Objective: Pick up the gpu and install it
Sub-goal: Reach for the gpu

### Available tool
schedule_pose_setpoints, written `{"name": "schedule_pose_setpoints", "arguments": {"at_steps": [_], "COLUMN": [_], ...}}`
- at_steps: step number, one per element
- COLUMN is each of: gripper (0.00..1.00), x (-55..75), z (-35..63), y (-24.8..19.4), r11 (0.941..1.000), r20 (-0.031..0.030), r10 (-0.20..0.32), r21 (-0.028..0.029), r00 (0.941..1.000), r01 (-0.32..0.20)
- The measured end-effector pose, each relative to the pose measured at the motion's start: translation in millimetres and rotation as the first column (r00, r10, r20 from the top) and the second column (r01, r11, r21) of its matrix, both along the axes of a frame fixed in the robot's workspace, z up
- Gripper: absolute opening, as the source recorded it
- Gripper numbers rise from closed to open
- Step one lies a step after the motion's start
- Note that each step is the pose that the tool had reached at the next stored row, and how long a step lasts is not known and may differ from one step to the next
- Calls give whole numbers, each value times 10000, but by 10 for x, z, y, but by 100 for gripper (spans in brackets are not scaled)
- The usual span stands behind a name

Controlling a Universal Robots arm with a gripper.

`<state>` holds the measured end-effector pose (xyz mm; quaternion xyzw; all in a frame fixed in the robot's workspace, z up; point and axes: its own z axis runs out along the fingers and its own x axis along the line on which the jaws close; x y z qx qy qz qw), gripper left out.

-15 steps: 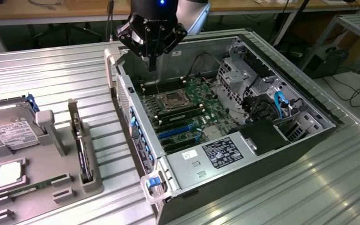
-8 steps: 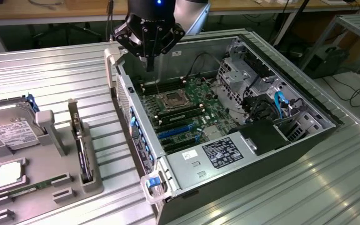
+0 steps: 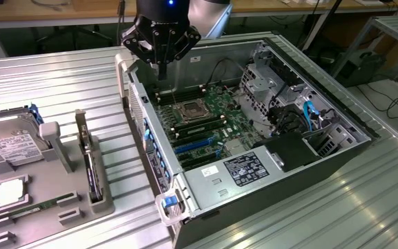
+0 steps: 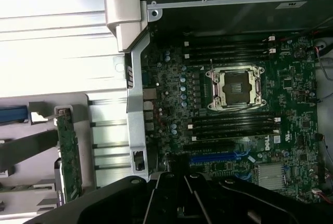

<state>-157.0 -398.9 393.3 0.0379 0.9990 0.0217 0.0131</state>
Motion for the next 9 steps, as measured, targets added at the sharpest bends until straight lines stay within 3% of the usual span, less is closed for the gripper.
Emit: {"name": "schedule_pose_setpoints", "arguments": {"at_steps": [9], "gripper": [11], "x": [-88], "z": [0], "y": [0], "r11": [10000], "r20": [0], "r10": [0], "r21": [0], "r00": [10000], "r01": [0]}}
